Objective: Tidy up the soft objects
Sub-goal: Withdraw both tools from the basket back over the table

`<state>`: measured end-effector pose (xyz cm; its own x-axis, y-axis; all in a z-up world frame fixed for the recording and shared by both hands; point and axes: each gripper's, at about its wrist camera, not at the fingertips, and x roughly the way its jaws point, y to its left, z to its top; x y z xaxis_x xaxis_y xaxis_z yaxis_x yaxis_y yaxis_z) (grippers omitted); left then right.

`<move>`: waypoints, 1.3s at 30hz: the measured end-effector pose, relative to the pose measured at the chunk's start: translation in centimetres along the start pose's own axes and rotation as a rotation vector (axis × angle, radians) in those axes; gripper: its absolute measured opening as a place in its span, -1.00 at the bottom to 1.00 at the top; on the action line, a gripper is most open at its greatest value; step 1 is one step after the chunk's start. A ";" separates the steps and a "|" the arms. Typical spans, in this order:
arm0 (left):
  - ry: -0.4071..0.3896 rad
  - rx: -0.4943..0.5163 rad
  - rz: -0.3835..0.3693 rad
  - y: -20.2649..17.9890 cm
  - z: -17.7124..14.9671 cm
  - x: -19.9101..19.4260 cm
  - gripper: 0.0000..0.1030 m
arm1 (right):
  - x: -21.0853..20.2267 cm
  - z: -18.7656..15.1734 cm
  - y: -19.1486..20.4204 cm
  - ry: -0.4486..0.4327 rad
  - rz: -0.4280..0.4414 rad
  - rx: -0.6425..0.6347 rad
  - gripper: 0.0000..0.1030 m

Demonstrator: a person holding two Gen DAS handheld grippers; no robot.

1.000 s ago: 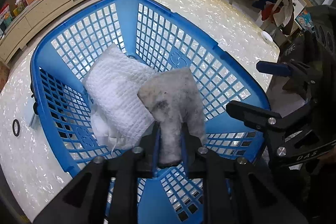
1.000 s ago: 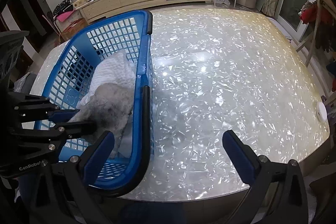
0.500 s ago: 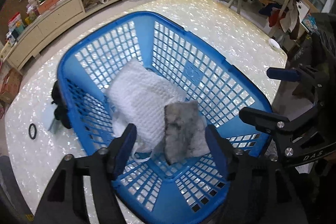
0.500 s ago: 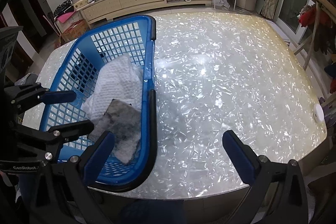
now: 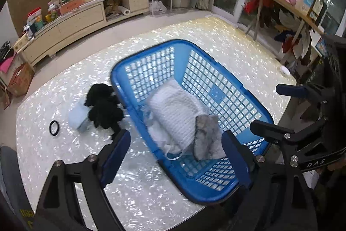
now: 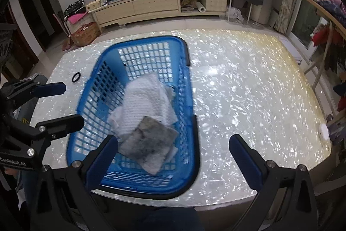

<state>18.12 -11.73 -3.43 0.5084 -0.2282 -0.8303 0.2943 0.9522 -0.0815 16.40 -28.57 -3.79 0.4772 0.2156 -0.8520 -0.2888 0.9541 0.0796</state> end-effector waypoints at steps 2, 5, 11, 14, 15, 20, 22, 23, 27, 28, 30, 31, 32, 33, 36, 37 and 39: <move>-0.016 -0.015 0.003 0.9 -0.4 -1.0 0.73 | -0.3 0.3 1.0 -0.006 -0.003 -0.022 1.00; -0.046 -0.042 0.020 2.3 -1.1 -2.5 0.86 | -0.6 0.8 2.5 -0.014 -0.009 -0.052 1.00; -0.086 -0.101 0.059 5.7 -2.8 -4.7 0.99 | -0.4 1.5 5.8 -0.024 0.006 -0.103 1.00; -0.091 -0.142 0.079 8.0 -3.6 -5.4 0.99 | 0.4 2.0 7.0 -0.023 0.011 -0.125 1.00; -0.092 -0.150 0.082 8.3 -3.9 -5.6 0.99 | 0.7 2.2 7.4 -0.022 0.014 -0.134 1.00; -0.087 -0.206 0.107 11.3 -5.7 -6.3 0.99 | 2.0 3.4 10.4 -0.023 0.021 -0.194 1.00; -0.089 -0.219 0.116 12.1 -6.2 -6.5 0.99 | 2.6 3.8 11.5 -0.023 0.026 -0.216 1.00; -0.088 -0.232 0.117 12.8 -6.5 -6.7 0.99 | 2.7 3.9 11.9 -0.023 0.028 -0.226 1.00; -0.084 -0.272 0.123 14.7 -7.3 -6.8 0.99 | 4.1 4.6 13.8 -0.010 0.052 -0.274 1.00; -0.082 -0.281 0.124 15.3 -7.6 -6.8 0.99 | 4.5 4.8 14.3 -0.005 0.057 -0.284 0.99; -0.077 -0.299 0.130 16.2 -8.0 -6.8 0.99 | 5.2 5.0 15.2 0.004 0.067 -0.297 0.99; -0.076 -0.305 0.131 16.5 -8.1 -6.7 0.99 | 5.7 5.3 15.7 0.012 0.069 -0.307 0.99; -0.074 -0.314 0.129 17.0 -8.3 -6.6 0.99 | 6.1 5.4 16.1 0.016 0.067 -0.317 0.99; -0.072 -0.320 0.129 17.4 -8.4 -6.6 0.99 | 6.2 5.5 16.9 0.017 0.066 -0.325 0.99; -0.066 -0.337 0.131 18.7 -8.7 -6.3 0.99 | 7.5 6.0 18.1 0.035 0.077 -0.345 0.99; -0.064 -0.342 0.132 19.1 -8.9 -6.2 0.99 | 7.8 6.1 18.7 0.041 0.080 -0.348 0.99; -0.053 -0.351 0.136 20.1 -9.2 -5.6 0.99 | 8.2 6.2 19.0 0.052 0.080 -0.353 0.99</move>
<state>13.70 10.59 -5.48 0.5672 -0.0964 -0.8179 -0.0697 0.9840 -0.1643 19.97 -7.38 -6.11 0.4013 0.2666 -0.8763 -0.5963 0.8022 -0.0290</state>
